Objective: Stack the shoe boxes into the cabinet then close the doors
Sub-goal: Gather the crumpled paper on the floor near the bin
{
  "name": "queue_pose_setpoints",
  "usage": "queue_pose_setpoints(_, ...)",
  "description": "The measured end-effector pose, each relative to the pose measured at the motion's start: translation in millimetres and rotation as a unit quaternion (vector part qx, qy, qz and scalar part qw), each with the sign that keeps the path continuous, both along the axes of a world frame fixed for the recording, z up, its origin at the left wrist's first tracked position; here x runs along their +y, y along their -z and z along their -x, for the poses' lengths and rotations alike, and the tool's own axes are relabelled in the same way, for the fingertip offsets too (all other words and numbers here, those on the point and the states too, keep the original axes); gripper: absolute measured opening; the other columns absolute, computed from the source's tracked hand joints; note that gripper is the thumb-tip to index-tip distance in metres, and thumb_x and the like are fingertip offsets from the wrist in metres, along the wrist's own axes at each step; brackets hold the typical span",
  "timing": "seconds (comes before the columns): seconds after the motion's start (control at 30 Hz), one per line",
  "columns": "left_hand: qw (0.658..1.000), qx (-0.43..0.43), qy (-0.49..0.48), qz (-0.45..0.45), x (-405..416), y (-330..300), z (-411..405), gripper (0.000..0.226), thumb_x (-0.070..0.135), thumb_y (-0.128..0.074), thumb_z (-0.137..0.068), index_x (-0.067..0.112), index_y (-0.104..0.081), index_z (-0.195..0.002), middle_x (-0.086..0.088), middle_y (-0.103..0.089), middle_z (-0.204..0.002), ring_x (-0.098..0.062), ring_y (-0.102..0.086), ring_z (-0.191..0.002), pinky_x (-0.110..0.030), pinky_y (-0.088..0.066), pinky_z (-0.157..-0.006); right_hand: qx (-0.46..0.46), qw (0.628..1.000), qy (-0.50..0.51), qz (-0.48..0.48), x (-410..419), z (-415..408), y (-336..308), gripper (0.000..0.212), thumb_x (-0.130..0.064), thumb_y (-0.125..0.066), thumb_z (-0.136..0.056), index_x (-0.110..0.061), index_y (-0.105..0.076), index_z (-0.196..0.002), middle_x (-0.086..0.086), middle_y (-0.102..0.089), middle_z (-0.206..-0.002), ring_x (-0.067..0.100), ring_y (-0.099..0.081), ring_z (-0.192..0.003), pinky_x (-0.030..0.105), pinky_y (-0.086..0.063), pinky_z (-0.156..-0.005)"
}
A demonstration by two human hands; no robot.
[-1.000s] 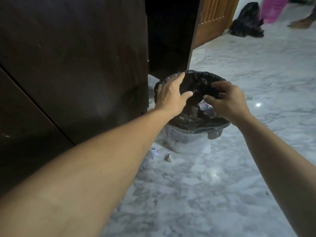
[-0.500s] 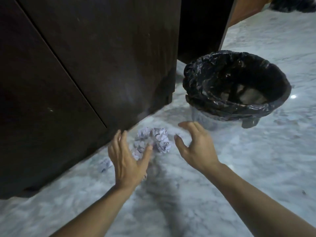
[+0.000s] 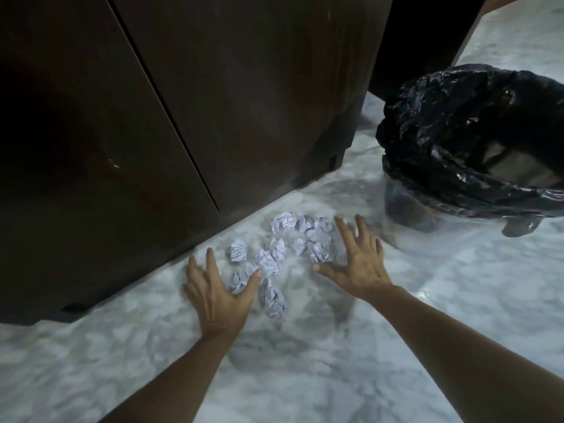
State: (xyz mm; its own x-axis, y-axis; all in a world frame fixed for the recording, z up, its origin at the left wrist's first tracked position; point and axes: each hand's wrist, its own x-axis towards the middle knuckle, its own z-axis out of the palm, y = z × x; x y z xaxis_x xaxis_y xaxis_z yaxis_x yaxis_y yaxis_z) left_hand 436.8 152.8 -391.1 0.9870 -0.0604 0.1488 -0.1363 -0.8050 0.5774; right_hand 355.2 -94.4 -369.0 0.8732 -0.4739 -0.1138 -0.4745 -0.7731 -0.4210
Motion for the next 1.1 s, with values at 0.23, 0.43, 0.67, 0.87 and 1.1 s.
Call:
queue_pose_setpoints(0.23,0.987,-0.008,0.117,-0.108,-10.2,4.3,-25.3,0.099,0.09,-0.039,-0.065,0.031,-0.042,-0.145,-0.016,-0.025,-0.155,-0.039,-0.022,-0.143,-0.061,-0.022,-0.11,0.027,0.993,-0.098,0.06,3.0,-29.8,3.9,0.097,-0.091,-0.029,-0.063,-0.049,-0.017,-0.149,0.003,-0.001,-0.164,0.03,-0.002,-0.15,0.059,-0.011,-0.114)
queue_pose_setpoints(0.43,0.98,-0.081,0.155,-0.094,-9.4,16.7,-22.3,0.05,0.059,-0.049,-0.082,0.022,-0.066,-0.111,-0.008,-0.057,-0.125,-0.03,-0.048,-0.118,-0.044,-0.036,-0.095,-0.006,0.994,-0.089,0.059,2.4,-17.7,14.1,0.059,-0.062,-0.048,-0.081,-0.027,-0.053,-0.128,0.009,-0.039,-0.148,0.032,-0.038,-0.129,0.048,-0.029,-0.102)
queue_pose_setpoints(0.67,0.987,-0.103,0.116,-0.032,-3.8,18.3,-17.3,0.04,0.049,-0.052,-0.084,0.015,-0.062,-0.102,-0.01,-0.059,-0.111,-0.027,-0.044,-0.106,-0.045,-0.042,-0.083,-0.038,0.997,-0.064,0.013,10.9,-5.6,10.1,0.043,-0.029,-0.068,-0.086,-0.015,-0.056,-0.125,0.02,-0.045,-0.132,0.039,-0.044,-0.115,0.045,-0.035,-0.091)
queue_pose_setpoints(0.87,0.984,-0.113,0.136,0.018,-12.3,-12.8,-16.1,0.042,0.048,-0.052,-0.086,0.011,-0.059,-0.106,-0.012,-0.057,-0.108,-0.028,-0.045,-0.102,-0.045,-0.042,-0.083,-0.127,0.989,-0.044,-0.057,18.3,1.4,-32.4,0.042,-0.023,-0.065,-0.091,-0.016,-0.051,-0.131,0.013,-0.037,-0.136,0.03,-0.035,-0.123,0.041,-0.033,-0.103)
queue_pose_setpoints(1.1,0.945,-0.194,0.204,0.165,-81.0,-116.7,-21.0,0.037,0.044,-0.057,-0.089,0.01,-0.059,-0.105,-0.01,-0.056,-0.108,-0.024,-0.045,-0.101,-0.032,-0.036,-0.088,-0.333,0.942,-0.038,-0.007,16.0,4.7,-140.2,0.043,-0.036,-0.055,-0.088,-0.029,-0.039,-0.126,0.008,-0.038,-0.131,0.029,-0.042,-0.12,0.046,-0.043,-0.099)
